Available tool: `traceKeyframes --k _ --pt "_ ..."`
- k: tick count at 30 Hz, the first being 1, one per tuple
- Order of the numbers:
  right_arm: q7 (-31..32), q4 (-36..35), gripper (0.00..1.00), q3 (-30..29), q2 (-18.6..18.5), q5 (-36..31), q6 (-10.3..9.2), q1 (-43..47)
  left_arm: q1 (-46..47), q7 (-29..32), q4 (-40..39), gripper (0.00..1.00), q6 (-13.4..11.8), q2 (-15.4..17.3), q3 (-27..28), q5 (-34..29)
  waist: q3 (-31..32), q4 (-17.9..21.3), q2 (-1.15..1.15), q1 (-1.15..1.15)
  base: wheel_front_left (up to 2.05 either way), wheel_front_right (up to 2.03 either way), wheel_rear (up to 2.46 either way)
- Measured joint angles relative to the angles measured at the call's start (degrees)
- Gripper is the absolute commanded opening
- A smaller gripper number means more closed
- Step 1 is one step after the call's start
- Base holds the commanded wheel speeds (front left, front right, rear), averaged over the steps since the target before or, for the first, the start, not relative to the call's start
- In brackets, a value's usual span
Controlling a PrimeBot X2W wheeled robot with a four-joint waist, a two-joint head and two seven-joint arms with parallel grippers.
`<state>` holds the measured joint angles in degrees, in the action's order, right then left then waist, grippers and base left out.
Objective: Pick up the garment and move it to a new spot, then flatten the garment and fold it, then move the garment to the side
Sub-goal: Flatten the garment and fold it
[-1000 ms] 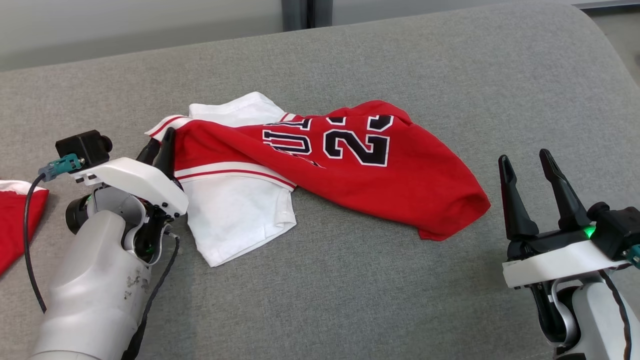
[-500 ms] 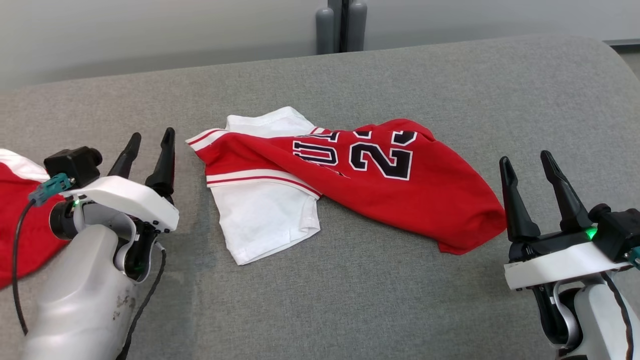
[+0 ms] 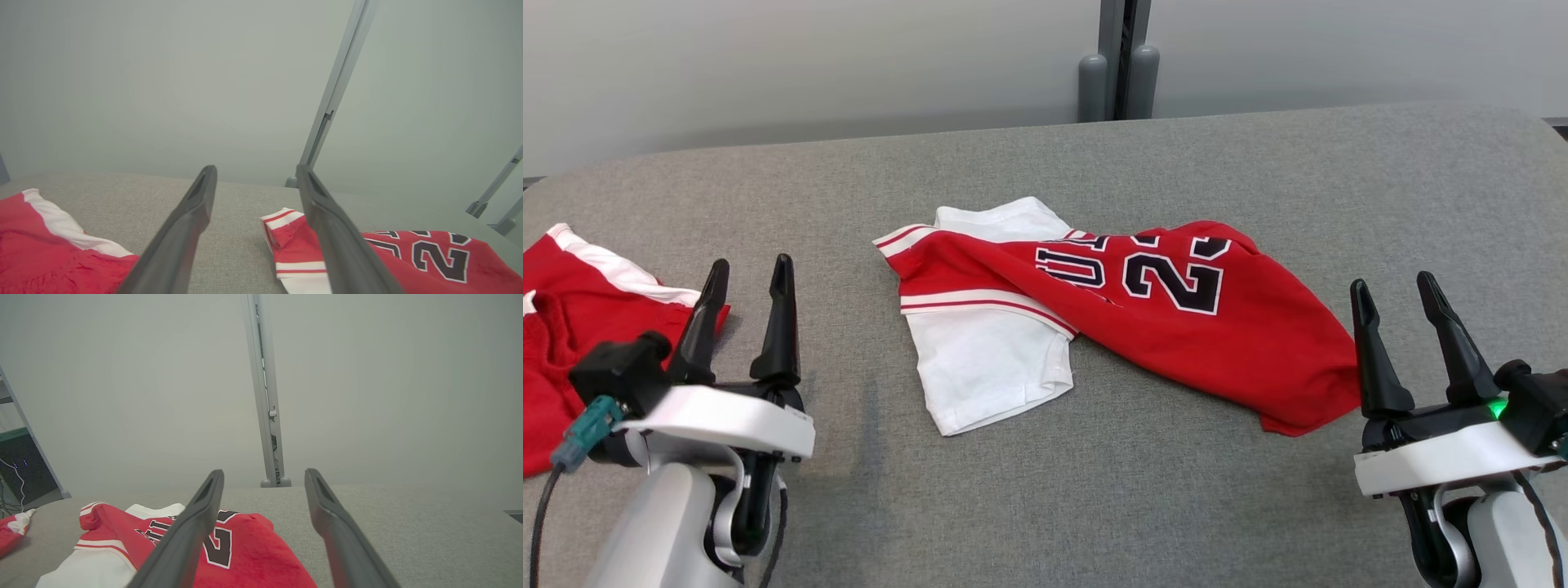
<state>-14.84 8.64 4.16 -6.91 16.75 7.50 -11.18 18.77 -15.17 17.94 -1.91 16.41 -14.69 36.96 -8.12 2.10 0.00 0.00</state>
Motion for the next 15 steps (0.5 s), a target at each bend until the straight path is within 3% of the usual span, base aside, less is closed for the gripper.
traceKeyframes --k 8,15 --pt "0.0 -1.4 1.00 -1.0 0.5 -0.1 0.00 1.5 -10.2 0.0 -12.8 1.00 -5.1 -2.1 3.2 -4.2 0.4 -0.3 0.00 0.00 0.00 0.00 0.00" --pt "0.0 -2.7 1.00 -1.7 0.7 -0.6 0.00 3.2 -15.1 0.0 -16.9 1.00 -6.6 -4.5 4.1 -7.2 1.0 -0.3 0.00 0.00 0.00 0.00 0.00"
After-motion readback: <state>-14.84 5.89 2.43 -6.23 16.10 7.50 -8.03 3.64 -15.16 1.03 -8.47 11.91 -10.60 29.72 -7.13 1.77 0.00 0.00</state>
